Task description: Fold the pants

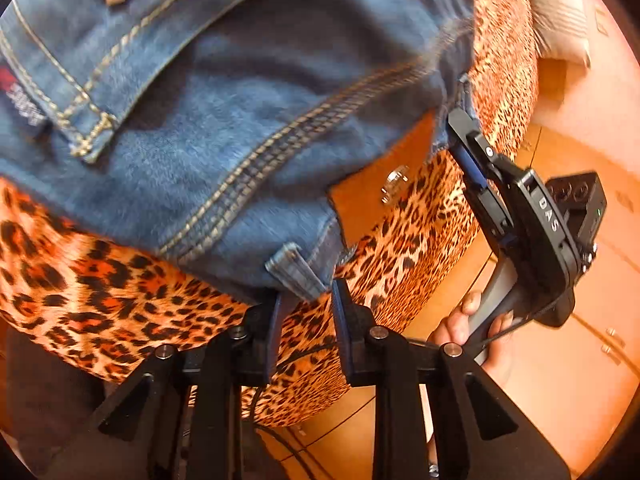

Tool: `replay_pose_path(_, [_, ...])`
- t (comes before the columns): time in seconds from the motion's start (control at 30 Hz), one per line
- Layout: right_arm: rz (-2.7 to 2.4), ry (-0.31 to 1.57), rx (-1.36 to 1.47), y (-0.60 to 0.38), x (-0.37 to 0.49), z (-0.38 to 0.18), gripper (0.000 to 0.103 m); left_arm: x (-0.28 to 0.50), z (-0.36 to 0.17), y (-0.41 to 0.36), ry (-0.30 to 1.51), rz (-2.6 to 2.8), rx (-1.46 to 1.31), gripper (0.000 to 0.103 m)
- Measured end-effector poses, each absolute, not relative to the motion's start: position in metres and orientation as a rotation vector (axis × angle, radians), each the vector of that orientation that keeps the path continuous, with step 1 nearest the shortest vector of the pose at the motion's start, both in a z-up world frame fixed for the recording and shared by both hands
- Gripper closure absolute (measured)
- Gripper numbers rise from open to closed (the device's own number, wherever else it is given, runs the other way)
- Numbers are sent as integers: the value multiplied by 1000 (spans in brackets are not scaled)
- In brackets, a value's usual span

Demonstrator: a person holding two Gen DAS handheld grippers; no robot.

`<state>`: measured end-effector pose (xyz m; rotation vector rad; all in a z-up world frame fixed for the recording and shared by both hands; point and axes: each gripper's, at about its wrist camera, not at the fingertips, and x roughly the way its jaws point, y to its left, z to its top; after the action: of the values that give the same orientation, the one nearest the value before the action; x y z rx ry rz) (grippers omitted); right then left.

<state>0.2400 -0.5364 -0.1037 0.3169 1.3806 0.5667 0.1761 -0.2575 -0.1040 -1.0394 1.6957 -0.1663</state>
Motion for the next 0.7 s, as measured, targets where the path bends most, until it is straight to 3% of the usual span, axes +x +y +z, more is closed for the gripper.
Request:
replay_pose_path(0.13, [548, 1361, 352, -555, 235, -91, 61, 165, -53, -236, 1617, -315, -878, 80])
replay_pose_path(0.2, [534, 1338, 433, -572, 232, -88, 53, 166, -34, -215, 1568, -297, -803, 73])
replay_pose_path(0.23, [526, 1331, 474, -579, 230, -88, 49, 173, -28, -205, 1547, -261, -762, 61])
replay_pose_path(0.27, [514, 1324, 507, -585, 229, -88, 48, 182, -24, -193, 1523, -215, -727, 52])
replay_pose_path(0.3, [504, 1323, 534, -590, 227, -90, 48, 193, -20, -183, 1502, -176, -700, 50])
replay_pose_path(0.43, [471, 1305, 624, -593, 220, -94, 48, 251, -27, -160, 1494, -106, -667, 50])
replay_pose_path(0.7, [384, 1240, 719, -556, 218, -101, 48, 357, -68, -192, 1603, -91, -551, 50])
